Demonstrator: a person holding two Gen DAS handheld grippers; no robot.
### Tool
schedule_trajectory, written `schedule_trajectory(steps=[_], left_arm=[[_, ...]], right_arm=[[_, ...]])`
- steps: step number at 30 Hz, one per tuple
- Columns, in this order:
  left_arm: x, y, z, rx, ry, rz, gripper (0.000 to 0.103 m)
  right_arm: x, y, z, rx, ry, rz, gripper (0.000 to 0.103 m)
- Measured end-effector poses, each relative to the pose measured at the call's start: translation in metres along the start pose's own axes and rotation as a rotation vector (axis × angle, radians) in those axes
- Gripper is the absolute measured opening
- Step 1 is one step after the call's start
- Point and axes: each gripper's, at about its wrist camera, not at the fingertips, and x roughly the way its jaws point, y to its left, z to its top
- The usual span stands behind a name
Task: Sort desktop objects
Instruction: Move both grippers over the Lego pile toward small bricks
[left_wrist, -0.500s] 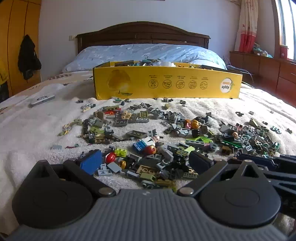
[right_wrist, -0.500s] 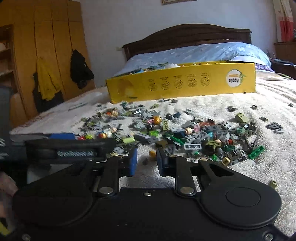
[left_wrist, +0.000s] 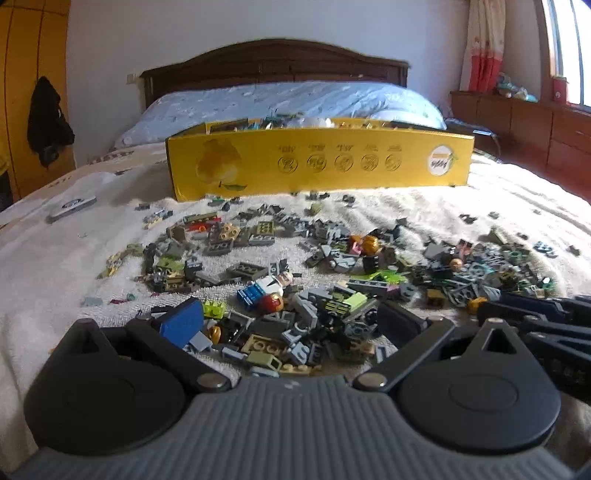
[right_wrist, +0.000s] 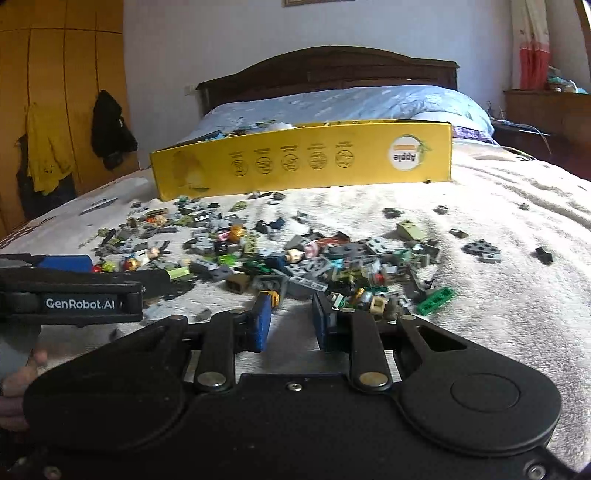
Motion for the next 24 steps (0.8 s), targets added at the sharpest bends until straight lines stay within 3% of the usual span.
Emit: schedule_trajectory(steps=[2, 7, 11, 19, 22, 23, 24], left_arm=[[0.009, 0.002, 0.003, -0.030, 0.031, -0.016, 0.103], [0.019, 0.005, 0.010, -0.073, 0.020, -0.053, 0.103], [0.024, 0.001, 0.016, -0.088, 0.011, -0.025, 0.103], [0.020, 0.010, 0.013, -0.304, -0.008, 0.003, 0.075], [0.024, 0.008, 0.013, -0.299, -0.003, 0.020, 0.070], [0.025, 0.007, 0.014, -0.289, -0.003, 0.026, 0.064], [0.026, 0.007, 0.013, -0.284, -0.003, 0.033, 0.050]], right_arm=[[0.000, -0.003, -0.001, 0.011, 0.001, 0.004, 0.025], [-0.001, -0.005, -0.003, 0.009, 0.006, 0.009, 0.026], [-0.003, -0.007, -0.007, 0.010, 0.001, 0.016, 0.026], [-0.001, -0.008, -0.013, 0.010, -0.018, 0.037, 0.033], [-0.001, -0.009, -0.014, 0.011, -0.023, 0.045, 0.034], [-0.001, -0.009, -0.014, 0.011, -0.025, 0.047, 0.035], [-0.001, -0.009, -0.015, 0.010, -0.026, 0.048, 0.035]])
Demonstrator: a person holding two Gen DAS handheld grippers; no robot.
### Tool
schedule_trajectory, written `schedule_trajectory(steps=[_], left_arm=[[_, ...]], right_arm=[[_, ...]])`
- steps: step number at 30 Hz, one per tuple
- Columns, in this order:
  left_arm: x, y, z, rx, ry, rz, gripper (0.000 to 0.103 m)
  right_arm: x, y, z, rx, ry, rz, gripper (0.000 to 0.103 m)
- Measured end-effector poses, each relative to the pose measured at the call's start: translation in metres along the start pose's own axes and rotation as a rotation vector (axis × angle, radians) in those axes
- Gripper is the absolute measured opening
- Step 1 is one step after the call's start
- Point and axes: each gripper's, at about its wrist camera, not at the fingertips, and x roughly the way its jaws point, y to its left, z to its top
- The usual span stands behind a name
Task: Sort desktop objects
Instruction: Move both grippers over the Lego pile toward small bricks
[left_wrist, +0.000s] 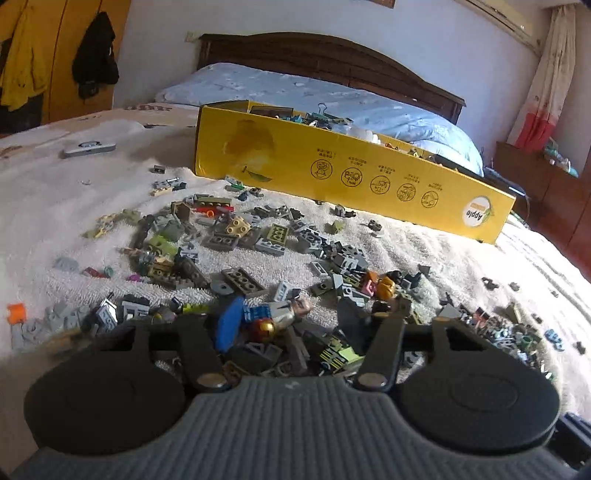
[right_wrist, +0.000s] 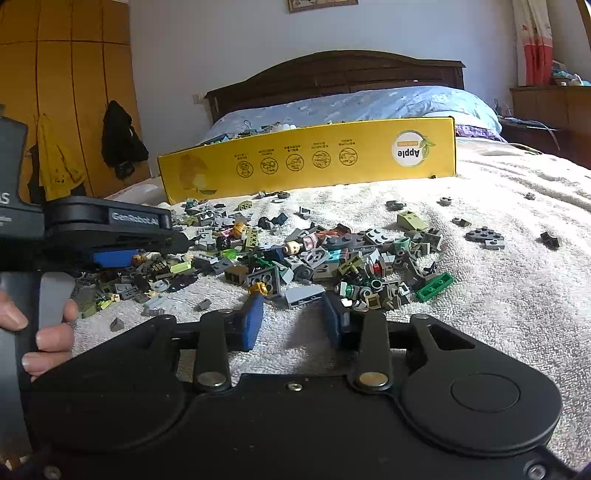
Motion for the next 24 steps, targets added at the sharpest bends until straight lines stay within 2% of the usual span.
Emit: schedule_trajectory(steps=[1, 7, 16, 19, 20, 21, 22, 24], left_arm=[[0.001, 0.000, 0.000, 0.004, 0.001, 0.001, 0.044], [-0.006, -0.003, -0.003, 0.058, -0.005, -0.061, 0.043], [-0.038, -0.024, -0.020, 0.226, 0.020, -0.254, 0.045], [-0.039, -0.033, -0.032, 0.267, 0.020, -0.283, 0.049], [-0.039, -0.036, -0.034, 0.275, 0.017, -0.295, 0.060], [-0.039, -0.038, -0.035, 0.280, 0.019, -0.306, 0.060], [-0.040, -0.039, -0.036, 0.280, 0.023, -0.317, 0.061], [-0.037, -0.041, -0.038, 0.259, 0.055, -0.337, 0.068]], right_arm=[[0.000, 0.000, 0.000, -0.001, -0.002, 0.001, 0.035], [0.000, 0.000, -0.001, -0.003, -0.008, 0.004, 0.036], [-0.003, -0.006, 0.003, 0.014, -0.003, 0.029, 0.037], [-0.008, -0.016, 0.006, 0.032, -0.005, 0.040, 0.038], [-0.010, -0.017, 0.006, 0.020, -0.014, 0.015, 0.040], [-0.012, -0.017, 0.008, 0.001, -0.024, -0.024, 0.051], [-0.014, -0.019, 0.009, -0.016, -0.024, -0.076, 0.053], [-0.018, -0.025, 0.009, -0.021, -0.037, -0.098, 0.053]])
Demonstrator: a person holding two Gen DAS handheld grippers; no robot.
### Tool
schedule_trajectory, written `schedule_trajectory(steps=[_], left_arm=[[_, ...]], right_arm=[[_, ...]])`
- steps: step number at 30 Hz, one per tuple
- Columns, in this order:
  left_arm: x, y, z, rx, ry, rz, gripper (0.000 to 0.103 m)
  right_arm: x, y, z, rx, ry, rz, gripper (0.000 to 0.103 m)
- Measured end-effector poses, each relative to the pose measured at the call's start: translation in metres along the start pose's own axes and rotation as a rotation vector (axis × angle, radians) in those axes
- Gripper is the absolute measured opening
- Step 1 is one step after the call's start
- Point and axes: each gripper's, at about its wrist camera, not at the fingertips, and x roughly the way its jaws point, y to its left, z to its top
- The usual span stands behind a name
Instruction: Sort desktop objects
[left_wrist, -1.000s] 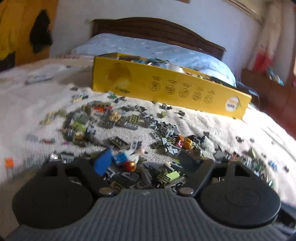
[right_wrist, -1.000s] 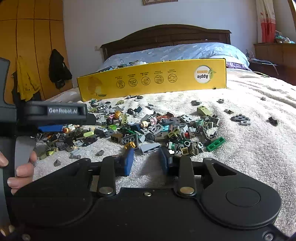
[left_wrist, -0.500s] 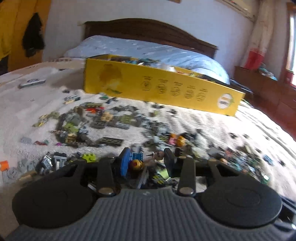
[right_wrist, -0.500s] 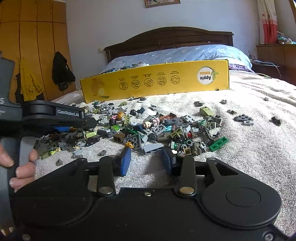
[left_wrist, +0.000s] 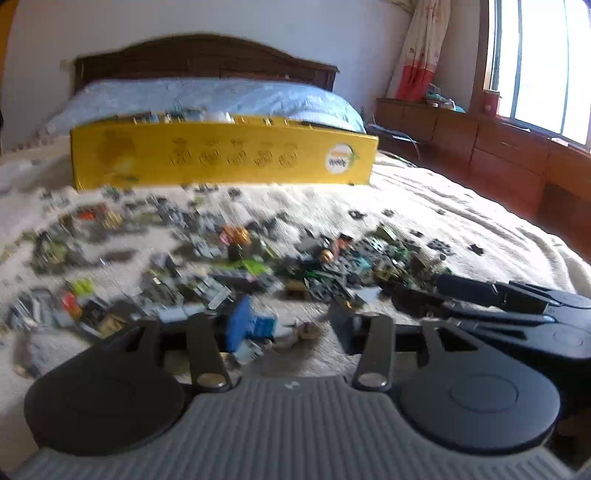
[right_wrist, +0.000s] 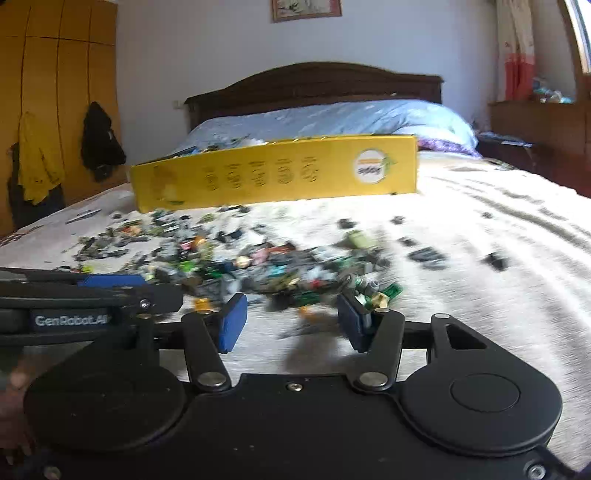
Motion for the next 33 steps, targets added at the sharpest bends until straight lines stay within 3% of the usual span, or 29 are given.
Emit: schedule_trajectory(steps=[2, 8, 13, 17, 19, 21, 23, 27, 31, 33], left_arm=[[0.001, -0.001, -0.005, -0.020, 0.004, -0.007, 0.070], [0.003, -0.011, -0.017, 0.072, -0.013, -0.012, 0.083], [0.003, -0.010, -0.020, 0.052, -0.030, -0.043, 0.089], [0.000, -0.011, -0.019, 0.029, -0.046, -0.046, 0.087], [-0.002, -0.008, -0.018, -0.002, -0.056, -0.053, 0.080], [-0.002, -0.006, -0.018, -0.026, -0.061, -0.039, 0.072], [-0.001, -0.004, -0.017, -0.031, -0.059, -0.034, 0.070], [0.003, -0.003, -0.017, -0.029, -0.061, -0.036, 0.078], [0.005, -0.009, -0.020, 0.031, -0.067, -0.020, 0.076], [0.003, -0.009, -0.021, 0.034, -0.075, -0.004, 0.062]], right_arm=[[-0.003, -0.006, 0.001, 0.014, -0.011, 0.000, 0.053], [-0.008, -0.016, -0.003, 0.026, -0.023, -0.025, 0.060], [-0.011, -0.026, -0.010, 0.067, -0.013, -0.033, 0.062], [-0.020, -0.032, -0.013, 0.088, -0.046, -0.048, 0.064], [-0.024, -0.036, -0.015, 0.086, -0.056, -0.058, 0.074], [-0.025, -0.040, -0.018, 0.076, -0.046, -0.069, 0.075], [-0.025, -0.042, -0.022, 0.067, -0.040, -0.067, 0.077], [-0.023, -0.039, -0.027, 0.064, -0.049, -0.064, 0.082], [-0.023, -0.036, -0.030, 0.060, -0.060, -0.073, 0.083], [-0.024, -0.036, -0.031, 0.058, -0.063, -0.073, 0.082]])
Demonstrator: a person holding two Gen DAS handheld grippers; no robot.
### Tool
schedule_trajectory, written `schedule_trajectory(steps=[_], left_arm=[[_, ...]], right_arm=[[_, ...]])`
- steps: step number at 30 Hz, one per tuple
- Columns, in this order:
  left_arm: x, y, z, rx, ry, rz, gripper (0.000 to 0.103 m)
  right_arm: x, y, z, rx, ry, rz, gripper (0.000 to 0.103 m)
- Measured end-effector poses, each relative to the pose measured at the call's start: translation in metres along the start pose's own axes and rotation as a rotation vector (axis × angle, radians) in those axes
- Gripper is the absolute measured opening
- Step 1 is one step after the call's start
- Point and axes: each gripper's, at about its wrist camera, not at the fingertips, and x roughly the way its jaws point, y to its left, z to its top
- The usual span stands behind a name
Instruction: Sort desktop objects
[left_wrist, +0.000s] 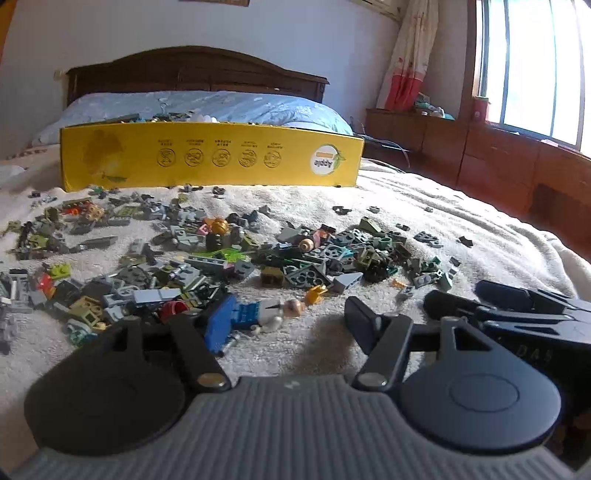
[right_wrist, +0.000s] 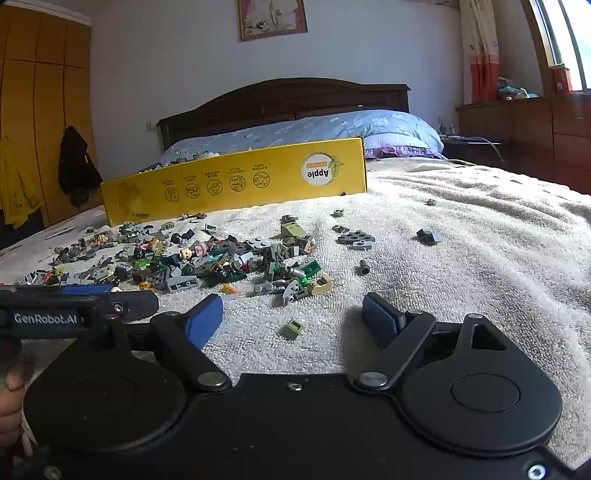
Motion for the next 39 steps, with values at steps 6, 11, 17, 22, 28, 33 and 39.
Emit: schedule_trajectory(steps=[6, 11, 17, 22, 28, 33, 39], left_arm=[[-0.005, 0.010, 0.002, -0.033, 0.004, 0.012, 0.052], [-0.005, 0.006, -0.002, -0.007, -0.005, 0.007, 0.065], [0.000, 0.005, -0.002, -0.026, 0.010, -0.042, 0.084], [0.001, 0.004, -0.002, -0.021, 0.012, -0.063, 0.088], [-0.006, 0.008, -0.002, -0.065, -0.004, 0.002, 0.061], [-0.008, 0.014, 0.000, -0.097, 0.001, 0.036, 0.043], [-0.014, 0.005, -0.001, -0.041, -0.021, 0.053, 0.043]], right_arm=[[-0.013, 0.009, -0.002, -0.023, -0.024, 0.014, 0.076], [-0.025, 0.019, -0.007, -0.071, -0.042, 0.018, 0.068], [-0.026, 0.017, -0.014, -0.036, -0.026, 0.016, 0.068], [-0.020, 0.015, -0.019, 0.005, -0.029, 0.010, 0.069], [-0.021, 0.014, -0.018, 0.036, -0.042, -0.011, 0.057], [-0.023, 0.008, -0.018, 0.077, -0.048, -0.038, 0.042], [-0.026, 0.009, -0.017, 0.070, -0.049, -0.060, 0.019]])
